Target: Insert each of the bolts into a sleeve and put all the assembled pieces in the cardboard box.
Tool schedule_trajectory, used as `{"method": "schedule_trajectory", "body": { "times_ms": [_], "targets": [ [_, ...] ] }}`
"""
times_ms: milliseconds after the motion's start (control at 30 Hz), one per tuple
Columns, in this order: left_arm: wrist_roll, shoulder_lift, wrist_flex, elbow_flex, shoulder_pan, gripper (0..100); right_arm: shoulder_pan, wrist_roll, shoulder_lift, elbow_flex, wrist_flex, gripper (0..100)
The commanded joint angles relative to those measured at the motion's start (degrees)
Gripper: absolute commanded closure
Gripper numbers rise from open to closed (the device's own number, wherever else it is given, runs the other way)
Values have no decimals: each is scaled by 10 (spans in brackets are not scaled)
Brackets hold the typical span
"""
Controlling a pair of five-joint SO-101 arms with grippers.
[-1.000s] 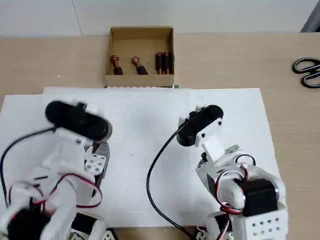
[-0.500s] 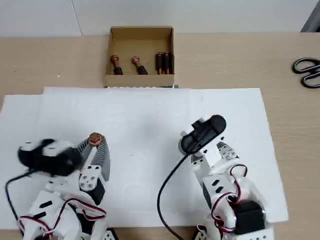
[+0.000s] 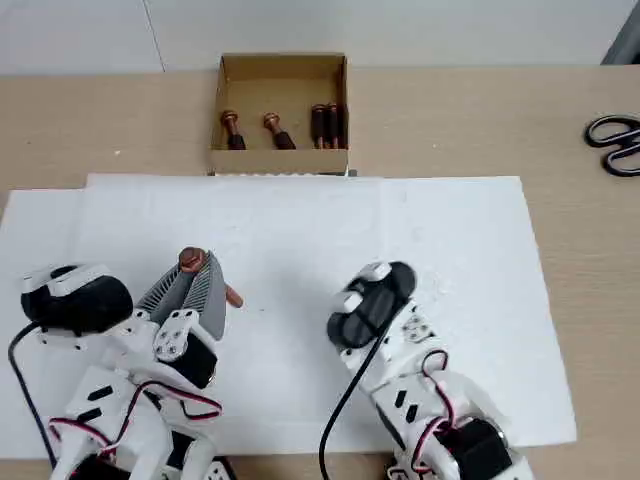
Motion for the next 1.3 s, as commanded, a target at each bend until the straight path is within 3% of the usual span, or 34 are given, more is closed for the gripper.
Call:
{"method": "schedule_trajectory", "body": {
  "times_ms": [0,200,367,1267],
  "targets": [
    [9,-3,-36,7,30,994,-40,-8,-8,-4,-26,995],
    [15,-3,-64,41,86,994,-105,-15,-8,-3,-35,995],
    [14,-4,-77,65,129,994,-116,-12,-8,4,-73,995],
    [14,-3,-92,96,170,994,-132,-13,-8,25,-91,995]
  ]
}}
